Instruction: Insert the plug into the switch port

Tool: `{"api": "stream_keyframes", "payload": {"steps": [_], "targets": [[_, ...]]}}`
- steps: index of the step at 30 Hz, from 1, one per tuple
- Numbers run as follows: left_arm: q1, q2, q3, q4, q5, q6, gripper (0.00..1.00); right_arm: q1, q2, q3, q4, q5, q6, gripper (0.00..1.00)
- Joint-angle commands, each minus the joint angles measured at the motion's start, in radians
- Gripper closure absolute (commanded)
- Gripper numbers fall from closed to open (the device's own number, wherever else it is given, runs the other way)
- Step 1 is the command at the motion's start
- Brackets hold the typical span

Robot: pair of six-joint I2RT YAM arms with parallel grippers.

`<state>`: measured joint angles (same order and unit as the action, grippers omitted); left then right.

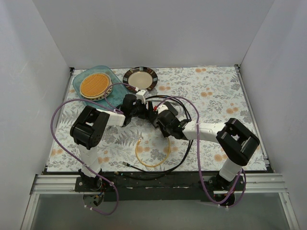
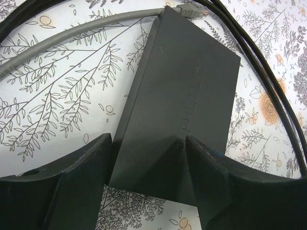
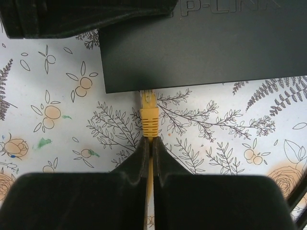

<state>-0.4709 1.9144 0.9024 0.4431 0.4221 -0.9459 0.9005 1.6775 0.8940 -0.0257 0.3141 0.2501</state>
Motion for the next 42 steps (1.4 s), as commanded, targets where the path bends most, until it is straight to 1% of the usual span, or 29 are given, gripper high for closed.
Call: {"api": "stream_keyframes", "payload": {"steps": [1,5,11,19,28,33,36,42], "targets": [[-0.052,0.048,-0.05,-0.159,0.089,-0.011,0.39,-0.011,-0.004,0.077,0.196,0.036,0.006,0.99],[-0.066,0.048,-0.053,-0.158,0.096,-0.005,0.4,-0.012,0.017,0.08,0.239,0.049,0.02,0.99],[-0.08,0.038,-0.056,-0.158,0.119,0.01,0.41,-0.02,0.031,0.102,0.282,0.056,-0.003,0.99],[-0.115,0.043,-0.046,-0.17,0.135,0.033,0.41,-0.032,0.062,0.18,0.282,0.04,-0.037,0.99],[-0.156,0.054,-0.027,-0.181,0.145,0.047,0.41,-0.044,0.106,0.227,0.308,0.013,-0.043,0.99],[-0.167,0.064,-0.023,-0.187,0.138,0.05,0.41,-0.051,0.122,0.263,0.296,-0.004,-0.049,0.99],[-0.167,0.064,-0.026,-0.184,0.132,0.052,0.41,-0.051,0.113,0.247,0.297,-0.004,-0.051,0.99],[-0.167,0.058,-0.042,-0.173,0.072,0.039,0.41,-0.052,0.08,0.206,0.274,0.003,-0.031,0.99]]}}
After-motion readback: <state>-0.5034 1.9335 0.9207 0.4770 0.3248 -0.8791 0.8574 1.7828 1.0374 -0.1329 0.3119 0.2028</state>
